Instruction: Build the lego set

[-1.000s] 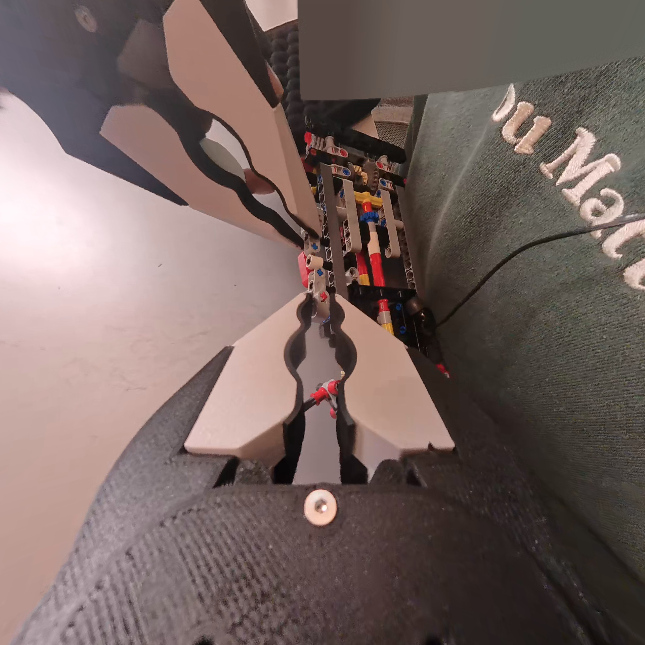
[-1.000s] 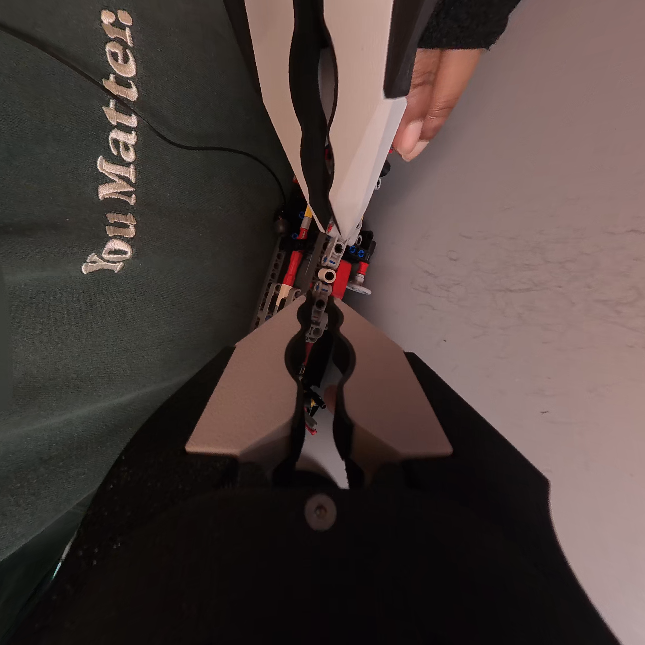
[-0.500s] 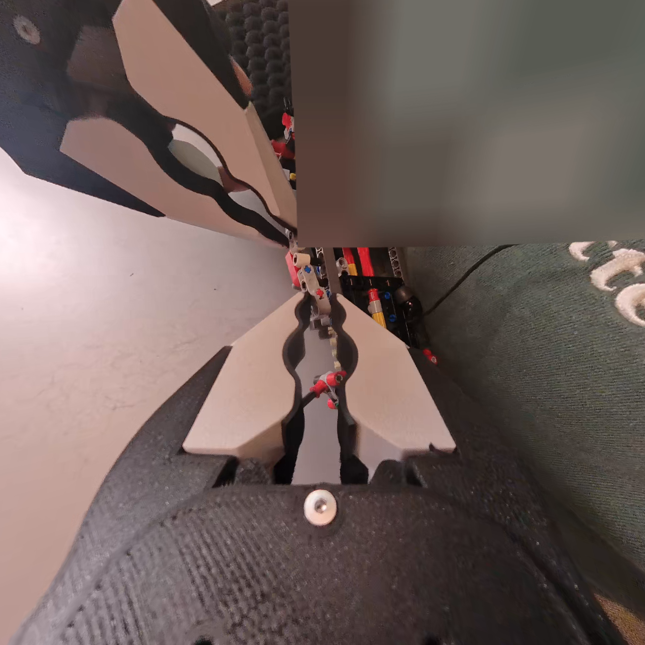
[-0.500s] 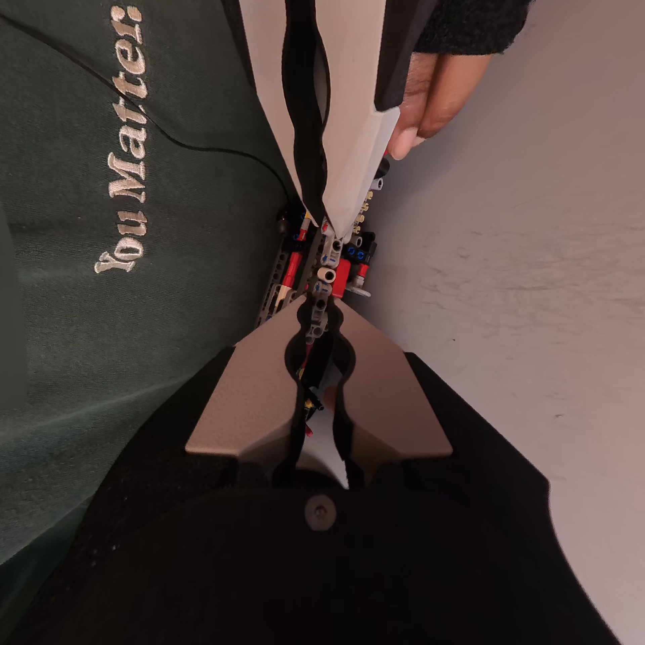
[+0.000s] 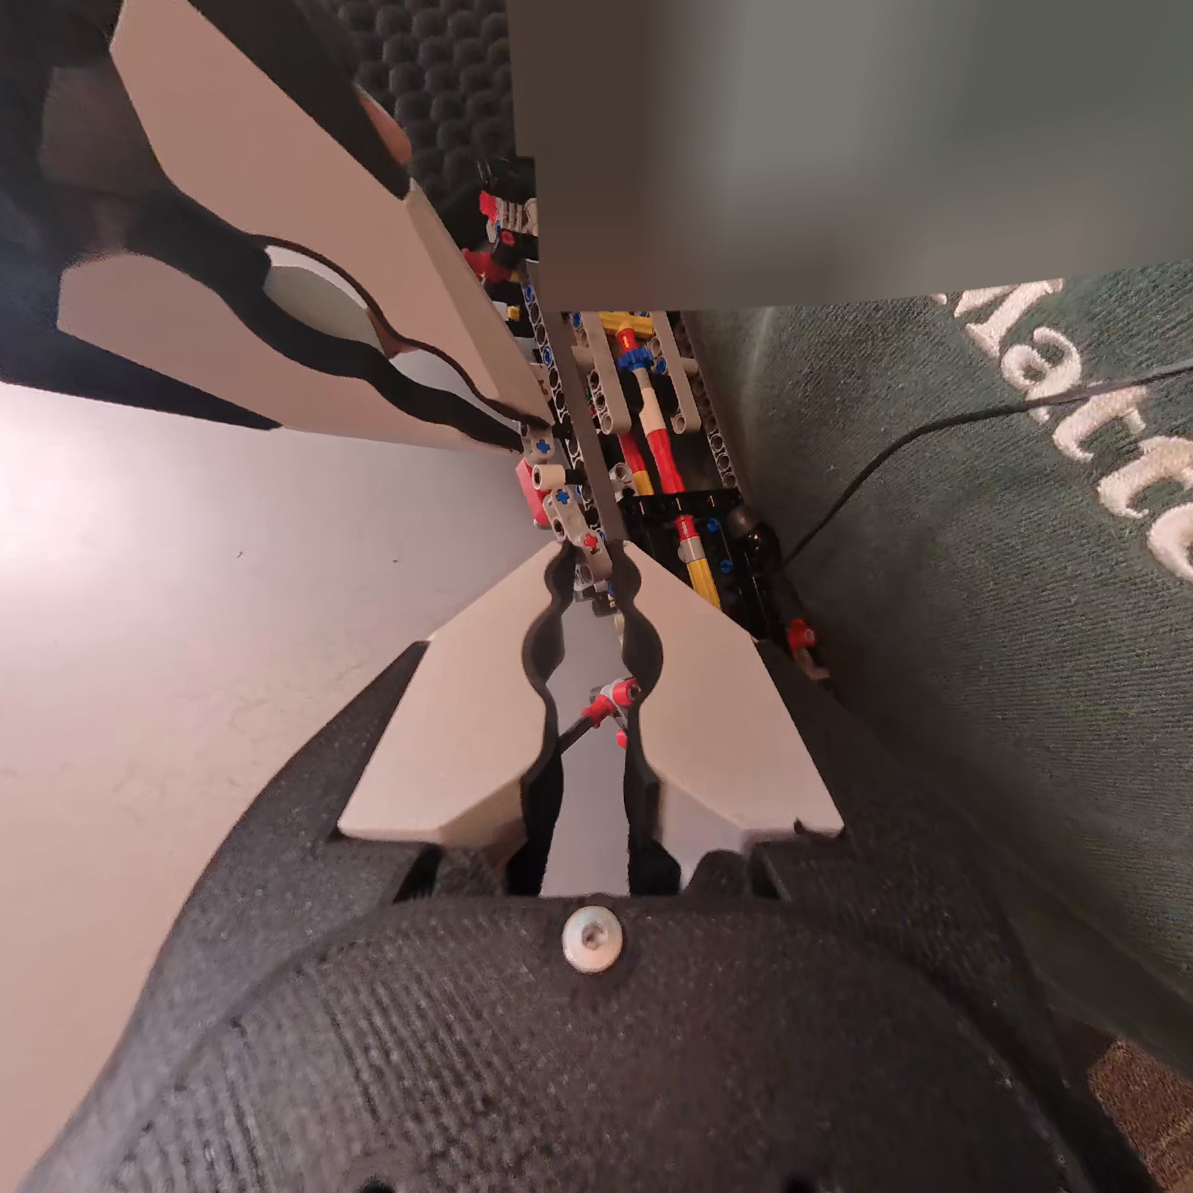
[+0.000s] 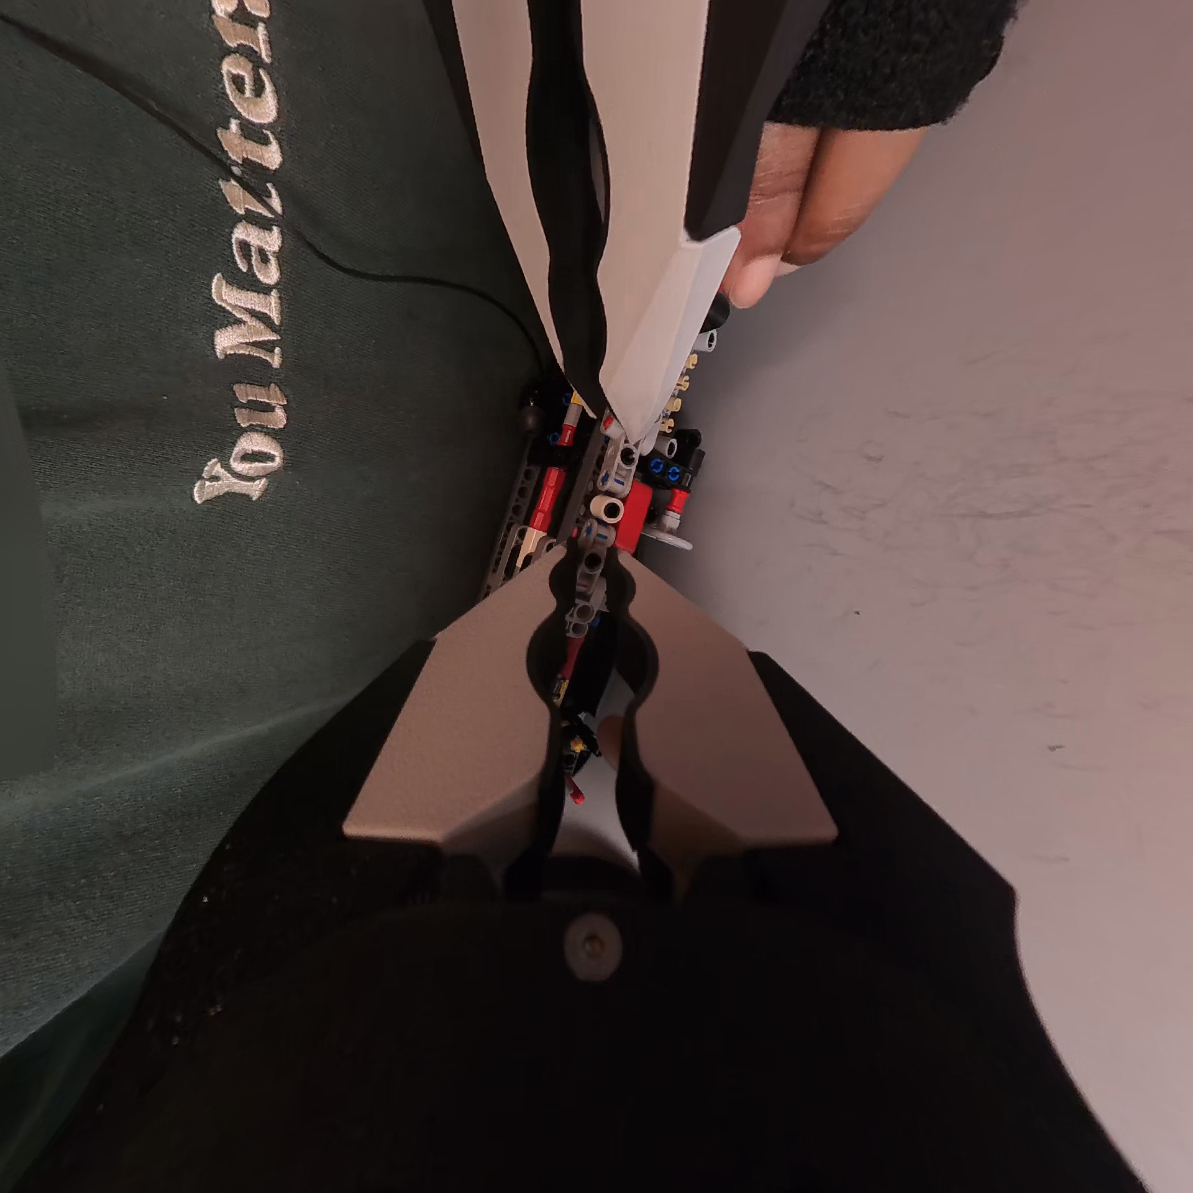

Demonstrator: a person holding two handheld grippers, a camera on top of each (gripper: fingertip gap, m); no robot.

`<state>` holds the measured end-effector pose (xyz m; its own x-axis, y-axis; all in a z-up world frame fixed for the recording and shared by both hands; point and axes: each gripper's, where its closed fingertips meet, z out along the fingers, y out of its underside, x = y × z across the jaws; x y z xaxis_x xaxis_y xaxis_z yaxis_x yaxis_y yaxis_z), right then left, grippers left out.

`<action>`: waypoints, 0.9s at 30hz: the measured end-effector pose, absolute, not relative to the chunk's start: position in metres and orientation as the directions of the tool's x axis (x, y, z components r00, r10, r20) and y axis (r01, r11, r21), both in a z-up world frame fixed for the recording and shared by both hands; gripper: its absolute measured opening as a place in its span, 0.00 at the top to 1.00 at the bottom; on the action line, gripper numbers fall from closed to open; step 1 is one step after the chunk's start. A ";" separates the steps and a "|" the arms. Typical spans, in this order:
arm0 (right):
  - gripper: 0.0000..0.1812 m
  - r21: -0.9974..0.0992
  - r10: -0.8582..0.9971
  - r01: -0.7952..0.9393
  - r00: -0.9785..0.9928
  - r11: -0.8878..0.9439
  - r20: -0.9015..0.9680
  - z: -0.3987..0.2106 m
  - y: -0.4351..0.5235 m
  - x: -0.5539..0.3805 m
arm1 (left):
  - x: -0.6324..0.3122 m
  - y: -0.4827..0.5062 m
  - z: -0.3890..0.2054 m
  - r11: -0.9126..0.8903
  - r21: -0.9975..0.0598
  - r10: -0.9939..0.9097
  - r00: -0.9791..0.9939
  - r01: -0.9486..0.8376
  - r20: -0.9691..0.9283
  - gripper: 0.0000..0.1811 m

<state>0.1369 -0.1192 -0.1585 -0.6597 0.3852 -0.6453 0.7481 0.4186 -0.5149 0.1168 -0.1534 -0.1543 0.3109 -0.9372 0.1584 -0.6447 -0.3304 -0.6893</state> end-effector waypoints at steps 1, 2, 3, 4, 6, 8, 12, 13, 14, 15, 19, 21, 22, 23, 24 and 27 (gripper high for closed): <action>0.96 -0.511 0.385 0.752 -0.655 0.417 -0.650 -0.159 -0.119 0.137 | 0.116 -0.153 -0.155 -0.331 -0.689 -0.937 0.307 -0.645 0.164 0.94; 0.97 -0.506 0.384 0.756 -0.650 0.414 -0.656 -0.160 -0.119 0.136 | 0.116 -0.152 -0.155 -0.334 -0.689 -0.937 0.304 -0.643 0.170 0.94; 0.96 -0.503 0.384 0.761 -0.644 0.410 -0.661 -0.160 -0.118 0.136 | 0.116 -0.152 -0.156 -0.338 -0.691 -0.936 0.303 -0.639 0.178 0.94; 0.96 -0.502 0.383 0.764 -0.641 0.406 -0.665 -0.160 -0.118 0.136 | 0.116 -0.151 -0.156 -0.347 -0.693 -0.933 0.306 -0.632 0.189 0.94; 0.96 -0.499 0.380 0.771 -0.632 0.395 -0.676 -0.161 -0.116 0.135 | 0.115 -0.148 -0.157 -0.375 -0.701 -0.922 0.320 -0.607 0.215 0.94; 0.97 -0.493 0.376 0.785 -0.615 0.374 -0.693 -0.162 -0.114 0.134 | 0.115 -0.146 -0.158 -0.403 -0.712 -0.910 0.335 -0.575 0.244 0.94; 0.97 -0.483 0.374 0.806 -0.589 0.342 -0.717 -0.164 -0.109 0.133 | 0.113 -0.138 -0.159 -0.441 -0.733 -0.889 0.360 -0.518 0.281 0.94; 0.97 -0.481 0.381 0.806 -0.589 0.345 -0.713 -0.166 -0.108 0.133 | 0.112 -0.135 -0.160 -0.452 -0.738 -0.883 0.369 -0.501 0.290 0.94; 0.97 -0.482 0.385 0.805 -0.591 0.346 -0.709 -0.167 -0.107 0.132 | 0.111 -0.131 -0.160 -0.460 -0.747 -0.876 0.384 -0.480 0.293 0.91; 0.97 -0.483 0.399 0.803 -0.594 0.349 -0.699 -0.169 -0.105 0.131 | 0.109 -0.126 -0.158 -0.467 -0.762 -0.866 0.404 -0.449 0.293 0.88; 0.97 -0.500 0.476 0.784 -0.621 0.369 -0.623 -0.173 -0.090 0.125 | 0.094 -0.110 -0.143 -0.494 -0.812 -0.811 0.501 -0.309 0.303 0.84; 0.97 -0.515 0.520 0.779 -0.624 0.357 -0.584 -0.172 -0.083 0.121 | 0.082 -0.104 -0.143 -0.492 -0.820 -0.780 0.566 -0.291 0.267 0.84; 0.97 -0.524 0.550 0.770 -0.632 0.365 -0.546 -0.172 -0.077 0.119 | 0.075 -0.102 -0.143 -0.490 -0.825 -0.764 0.595 -0.283 0.250 0.83; 0.97 -0.538 0.591 0.757 -0.639 0.371 -0.492 -0.172 -0.069 0.114 | 0.069 -0.102 -0.143 -0.490 -0.828 -0.748 0.620 -0.274 0.238 0.82; 0.97 -0.549 0.648 0.746 -0.636 0.377 -0.419 -0.173 -0.058 0.107 | 0.063 -0.102 -0.144 -0.491 -0.830 -0.731 0.644 -0.265 0.227 0.80; 0.97 -0.527 0.811 0.718 -0.579 0.455 -0.088 -0.186 0.000 0.087 | 0.045 -0.105 -0.144 -0.489 -0.844 -0.679 0.704 -0.222 0.208 0.76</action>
<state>0.0867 0.0003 -0.1856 -0.5788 0.8107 -0.0883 0.7179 0.4551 -0.5267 0.0454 -0.1048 -0.1443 0.7042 -0.6789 0.2078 -0.2221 -0.4887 -0.8437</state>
